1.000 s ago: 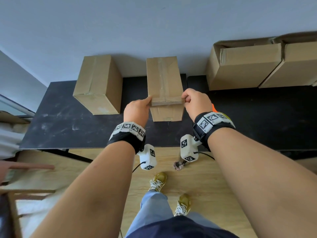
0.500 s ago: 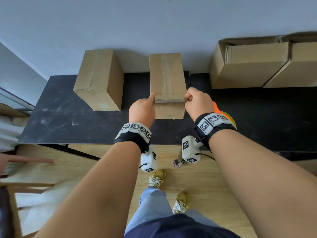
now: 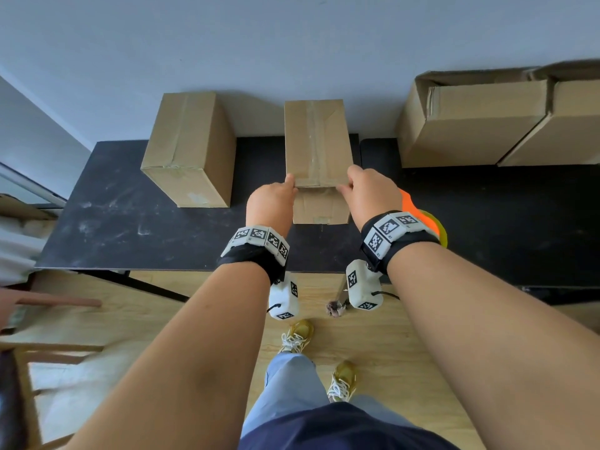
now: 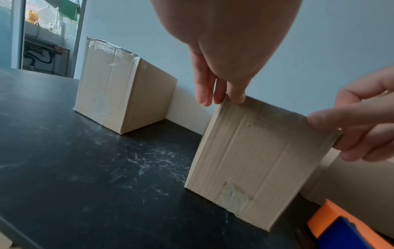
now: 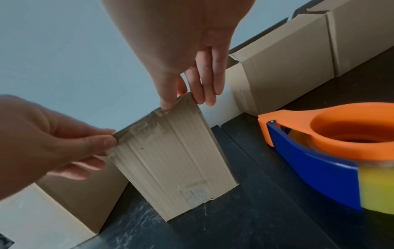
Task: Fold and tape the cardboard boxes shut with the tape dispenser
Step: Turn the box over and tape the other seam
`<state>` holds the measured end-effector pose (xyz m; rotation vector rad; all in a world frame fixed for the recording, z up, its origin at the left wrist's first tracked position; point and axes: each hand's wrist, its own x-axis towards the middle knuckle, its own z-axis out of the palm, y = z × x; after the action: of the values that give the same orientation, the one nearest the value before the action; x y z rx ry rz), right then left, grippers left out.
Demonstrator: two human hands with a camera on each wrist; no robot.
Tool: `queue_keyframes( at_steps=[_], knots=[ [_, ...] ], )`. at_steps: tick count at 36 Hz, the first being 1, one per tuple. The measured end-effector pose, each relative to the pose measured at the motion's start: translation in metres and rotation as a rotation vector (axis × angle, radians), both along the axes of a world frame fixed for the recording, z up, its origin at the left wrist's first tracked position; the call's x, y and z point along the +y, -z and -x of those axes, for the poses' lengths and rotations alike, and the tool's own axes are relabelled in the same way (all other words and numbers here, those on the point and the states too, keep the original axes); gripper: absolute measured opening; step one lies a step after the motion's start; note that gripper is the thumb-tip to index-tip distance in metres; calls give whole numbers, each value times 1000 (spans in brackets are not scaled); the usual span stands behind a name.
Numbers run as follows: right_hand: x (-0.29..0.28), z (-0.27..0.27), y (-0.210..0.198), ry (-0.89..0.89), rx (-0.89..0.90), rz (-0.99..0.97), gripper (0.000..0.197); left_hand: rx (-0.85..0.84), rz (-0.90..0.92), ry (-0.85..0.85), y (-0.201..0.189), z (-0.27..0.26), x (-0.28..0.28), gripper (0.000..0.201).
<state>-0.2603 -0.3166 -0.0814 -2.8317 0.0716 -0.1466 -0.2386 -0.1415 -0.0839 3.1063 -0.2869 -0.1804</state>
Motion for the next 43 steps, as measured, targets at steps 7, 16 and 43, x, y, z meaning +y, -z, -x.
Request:
queue_keyframes(
  at_steps=[7, 16, 43],
  knots=[
    [9, -2, -4, 34, 56, 43, 44, -30, -39, -1, 3, 2, -5, 35],
    [16, -12, -7, 42, 81, 95, 43, -38, -3, -3, 6, 4, -2, 33],
    [-16, -10, -8, -69, 100, -180, 17, -61, 101, -96, 15, 11, -3, 63]
  ],
)
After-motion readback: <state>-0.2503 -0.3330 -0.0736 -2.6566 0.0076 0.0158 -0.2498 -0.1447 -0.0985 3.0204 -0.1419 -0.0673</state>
